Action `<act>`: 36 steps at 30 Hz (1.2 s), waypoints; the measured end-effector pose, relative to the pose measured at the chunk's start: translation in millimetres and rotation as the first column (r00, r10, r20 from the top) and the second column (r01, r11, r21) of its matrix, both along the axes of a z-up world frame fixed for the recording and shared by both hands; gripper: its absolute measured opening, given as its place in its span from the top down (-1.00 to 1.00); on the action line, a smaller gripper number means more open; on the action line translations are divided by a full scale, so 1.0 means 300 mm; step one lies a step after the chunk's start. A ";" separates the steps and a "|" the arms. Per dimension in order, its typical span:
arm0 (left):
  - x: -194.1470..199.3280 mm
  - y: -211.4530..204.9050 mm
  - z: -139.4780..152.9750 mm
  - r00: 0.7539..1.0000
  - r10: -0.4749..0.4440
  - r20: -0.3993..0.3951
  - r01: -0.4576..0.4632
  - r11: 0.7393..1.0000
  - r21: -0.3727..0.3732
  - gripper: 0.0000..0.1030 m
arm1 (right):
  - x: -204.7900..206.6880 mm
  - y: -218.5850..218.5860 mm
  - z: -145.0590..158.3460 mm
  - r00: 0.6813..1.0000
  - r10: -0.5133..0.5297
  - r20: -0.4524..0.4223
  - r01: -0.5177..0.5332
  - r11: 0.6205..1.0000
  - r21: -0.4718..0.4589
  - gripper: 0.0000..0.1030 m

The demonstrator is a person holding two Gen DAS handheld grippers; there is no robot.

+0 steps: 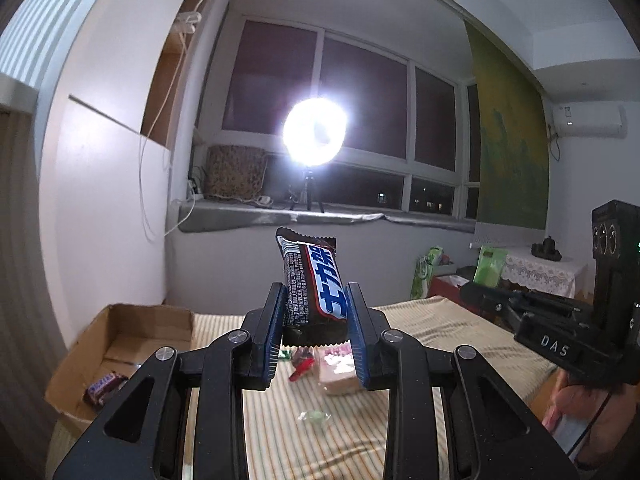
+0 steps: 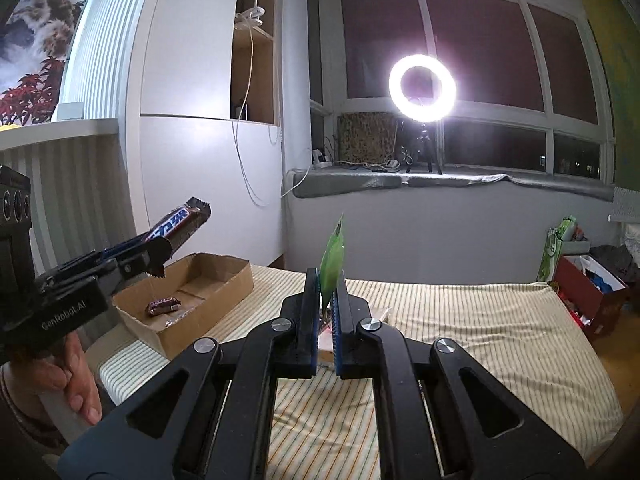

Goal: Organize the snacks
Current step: 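Carry both snacks into the cardboard box and open both tools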

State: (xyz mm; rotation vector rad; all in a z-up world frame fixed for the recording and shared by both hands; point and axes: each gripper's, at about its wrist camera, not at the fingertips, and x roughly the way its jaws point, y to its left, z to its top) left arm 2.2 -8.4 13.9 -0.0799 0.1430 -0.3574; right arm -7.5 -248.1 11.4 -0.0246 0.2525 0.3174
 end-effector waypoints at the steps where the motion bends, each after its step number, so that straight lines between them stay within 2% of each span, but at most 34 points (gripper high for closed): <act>1: 0.001 -0.002 -0.008 1.000 0.001 -0.006 -0.001 1.000 0.002 0.46 | 0.006 0.001 -0.004 1.000 0.000 -0.006 0.000 1.000 0.002 0.91; 8: 0.019 -0.023 -0.038 0.999 -0.010 -0.031 0.010 1.000 0.007 0.46 | 0.041 0.004 -0.027 0.999 -0.003 -0.034 0.003 1.000 0.001 0.91; 14: 0.020 0.063 -0.057 0.999 0.020 -0.039 -0.021 1.000 -0.011 0.46 | 0.088 0.125 -0.034 0.998 0.044 -0.050 -0.046 0.999 -0.024 0.91; 21: -0.012 0.273 -0.069 0.990 0.140 -0.029 -0.141 0.990 -0.020 0.46 | 0.152 0.404 -0.033 0.980 0.191 -0.061 -0.195 0.979 -0.054 0.91; 26: -0.054 0.471 -0.076 0.962 0.271 -0.038 -0.273 0.962 -0.031 0.46 | 0.165 0.604 -0.037 0.945 0.321 -0.056 -0.324 0.944 -0.057 0.91; 31: -0.082 0.557 -0.076 0.940 0.337 -0.046 -0.339 0.940 -0.037 0.46 | 0.148 0.673 -0.052 0.930 0.362 -0.059 -0.365 0.930 -0.052 0.91; 36: -0.081 0.552 -0.075 0.942 0.334 -0.042 -0.335 0.941 -0.037 0.46 | 0.151 0.689 -0.062 0.928 0.366 -0.072 -0.371 0.927 -0.061 0.91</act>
